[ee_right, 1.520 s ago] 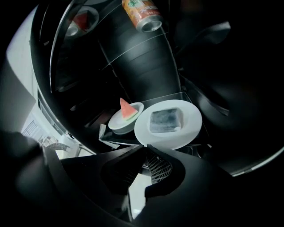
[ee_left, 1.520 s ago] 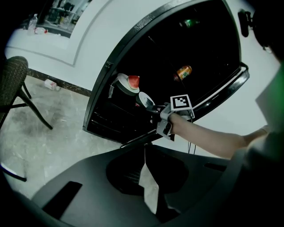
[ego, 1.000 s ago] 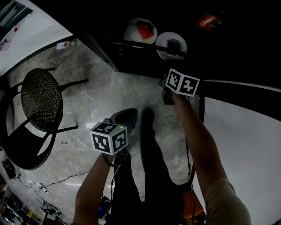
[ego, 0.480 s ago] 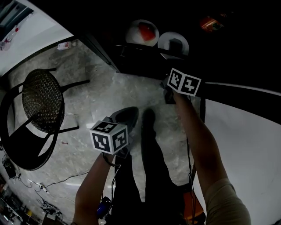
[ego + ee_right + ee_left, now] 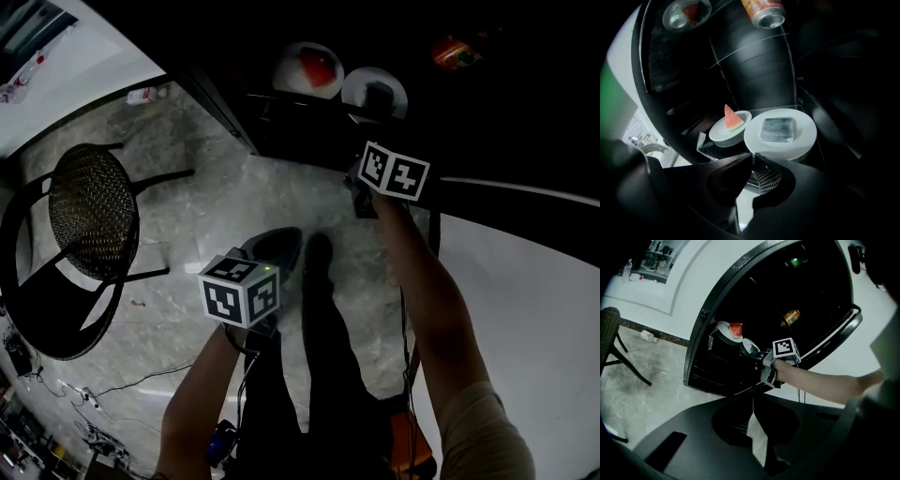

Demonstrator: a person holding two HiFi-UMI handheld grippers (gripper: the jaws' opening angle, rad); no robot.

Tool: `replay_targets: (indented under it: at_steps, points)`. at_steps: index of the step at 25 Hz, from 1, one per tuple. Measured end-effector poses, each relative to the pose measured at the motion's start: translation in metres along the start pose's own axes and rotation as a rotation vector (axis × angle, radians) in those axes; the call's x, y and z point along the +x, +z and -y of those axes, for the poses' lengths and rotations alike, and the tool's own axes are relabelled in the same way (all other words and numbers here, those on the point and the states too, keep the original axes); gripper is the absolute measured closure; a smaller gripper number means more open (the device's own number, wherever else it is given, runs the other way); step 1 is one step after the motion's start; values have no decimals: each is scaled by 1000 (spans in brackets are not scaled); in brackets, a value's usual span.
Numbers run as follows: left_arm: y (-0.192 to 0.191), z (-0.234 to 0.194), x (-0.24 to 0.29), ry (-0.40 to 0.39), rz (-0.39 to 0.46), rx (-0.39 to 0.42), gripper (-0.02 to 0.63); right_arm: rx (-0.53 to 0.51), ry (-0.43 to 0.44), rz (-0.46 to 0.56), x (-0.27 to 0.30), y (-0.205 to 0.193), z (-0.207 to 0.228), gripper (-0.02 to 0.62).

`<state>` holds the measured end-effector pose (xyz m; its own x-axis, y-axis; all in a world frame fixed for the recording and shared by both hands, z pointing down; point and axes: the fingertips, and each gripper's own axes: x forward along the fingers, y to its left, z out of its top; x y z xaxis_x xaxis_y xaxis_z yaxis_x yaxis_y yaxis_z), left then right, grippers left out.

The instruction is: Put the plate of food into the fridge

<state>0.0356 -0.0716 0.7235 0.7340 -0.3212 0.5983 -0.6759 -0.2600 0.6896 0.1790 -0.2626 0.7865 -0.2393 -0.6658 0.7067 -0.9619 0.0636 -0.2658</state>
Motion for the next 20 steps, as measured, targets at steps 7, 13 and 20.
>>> replay_targets:
  at_steps: [7, 13, 20]
  points:
    - [0, -2, 0, 2, 3, -3, 594, -9, 4, -2, 3, 1, -1, 563]
    - [0, -6, -5, 6, 6, -5, 594, -5, 21, 26, -7, 4, -7, 561]
    - [15, -11, -18, 13, 47, -9, 594, 22, 22, 14, -27, -8, -25, 563]
